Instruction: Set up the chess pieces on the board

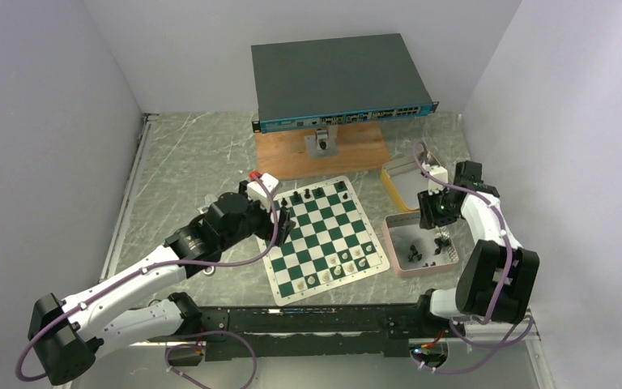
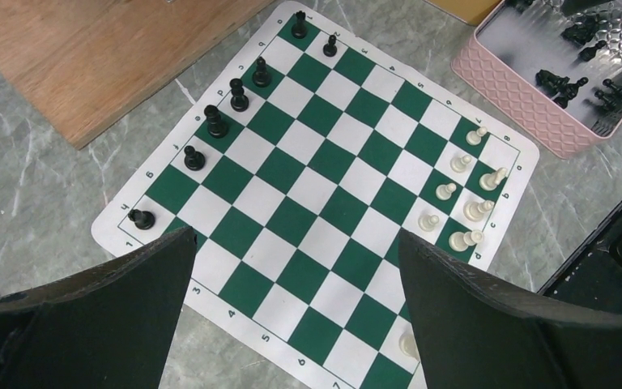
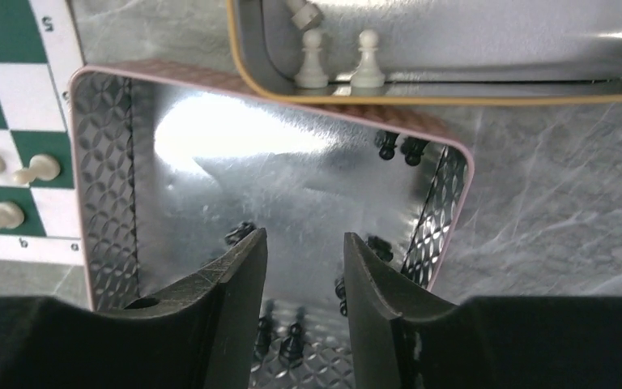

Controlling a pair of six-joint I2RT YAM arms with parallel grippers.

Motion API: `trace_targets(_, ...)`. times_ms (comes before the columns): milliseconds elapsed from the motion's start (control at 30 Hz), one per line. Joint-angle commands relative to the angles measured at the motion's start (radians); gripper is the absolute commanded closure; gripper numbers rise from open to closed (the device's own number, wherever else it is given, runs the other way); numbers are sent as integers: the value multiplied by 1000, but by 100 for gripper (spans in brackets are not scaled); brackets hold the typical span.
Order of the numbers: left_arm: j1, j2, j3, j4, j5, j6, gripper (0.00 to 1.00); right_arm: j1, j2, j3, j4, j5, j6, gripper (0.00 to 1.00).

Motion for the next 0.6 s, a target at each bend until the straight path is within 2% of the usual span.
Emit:
trace_targets(0, -8, -17, 0, 23, -9, 3, 0, -5, 50, 14, 127, 22, 74, 60)
trace_targets(200, -9, -11, 4, 17, -25, 6, 0, -5, 106, -6, 218, 43, 97, 69)
trace_targets(567, -9, 5, 10, 13, -28, 5, 0, -6, 85, -103, 350, 114, 98, 74)
